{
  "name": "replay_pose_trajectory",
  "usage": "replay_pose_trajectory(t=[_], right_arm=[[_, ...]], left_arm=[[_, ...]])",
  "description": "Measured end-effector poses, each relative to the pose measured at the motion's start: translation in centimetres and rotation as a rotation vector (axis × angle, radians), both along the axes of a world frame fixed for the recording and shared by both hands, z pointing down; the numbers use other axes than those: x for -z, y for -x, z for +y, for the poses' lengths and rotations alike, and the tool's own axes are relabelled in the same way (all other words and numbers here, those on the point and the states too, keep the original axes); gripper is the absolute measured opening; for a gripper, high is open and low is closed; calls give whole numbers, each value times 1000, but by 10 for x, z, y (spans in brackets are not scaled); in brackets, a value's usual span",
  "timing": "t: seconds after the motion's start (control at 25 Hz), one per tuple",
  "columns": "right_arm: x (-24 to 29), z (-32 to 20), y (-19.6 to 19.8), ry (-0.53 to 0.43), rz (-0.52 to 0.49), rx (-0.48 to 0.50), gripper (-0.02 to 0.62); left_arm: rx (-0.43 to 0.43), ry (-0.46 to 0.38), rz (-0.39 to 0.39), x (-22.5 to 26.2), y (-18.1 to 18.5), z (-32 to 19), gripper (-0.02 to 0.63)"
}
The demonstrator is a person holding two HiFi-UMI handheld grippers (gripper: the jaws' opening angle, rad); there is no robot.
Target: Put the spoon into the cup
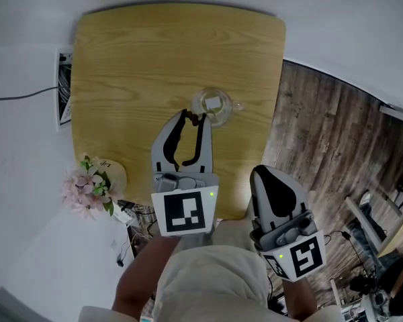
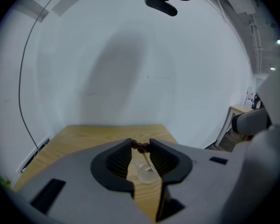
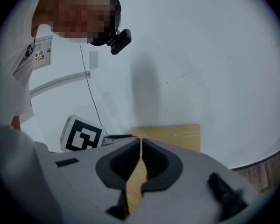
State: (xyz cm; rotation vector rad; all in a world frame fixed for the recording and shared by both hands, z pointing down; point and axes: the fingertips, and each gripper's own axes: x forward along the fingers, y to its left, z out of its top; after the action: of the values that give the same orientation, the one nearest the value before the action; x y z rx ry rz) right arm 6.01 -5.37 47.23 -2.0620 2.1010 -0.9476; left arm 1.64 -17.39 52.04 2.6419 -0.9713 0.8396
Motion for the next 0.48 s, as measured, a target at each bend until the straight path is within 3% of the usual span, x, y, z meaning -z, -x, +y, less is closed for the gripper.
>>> replay_pose_trajectory(t=[0.48], right_arm=[[11,2,4,-22,14,-5,34]], left_arm=[[-5,39,9,7,6,7,213]])
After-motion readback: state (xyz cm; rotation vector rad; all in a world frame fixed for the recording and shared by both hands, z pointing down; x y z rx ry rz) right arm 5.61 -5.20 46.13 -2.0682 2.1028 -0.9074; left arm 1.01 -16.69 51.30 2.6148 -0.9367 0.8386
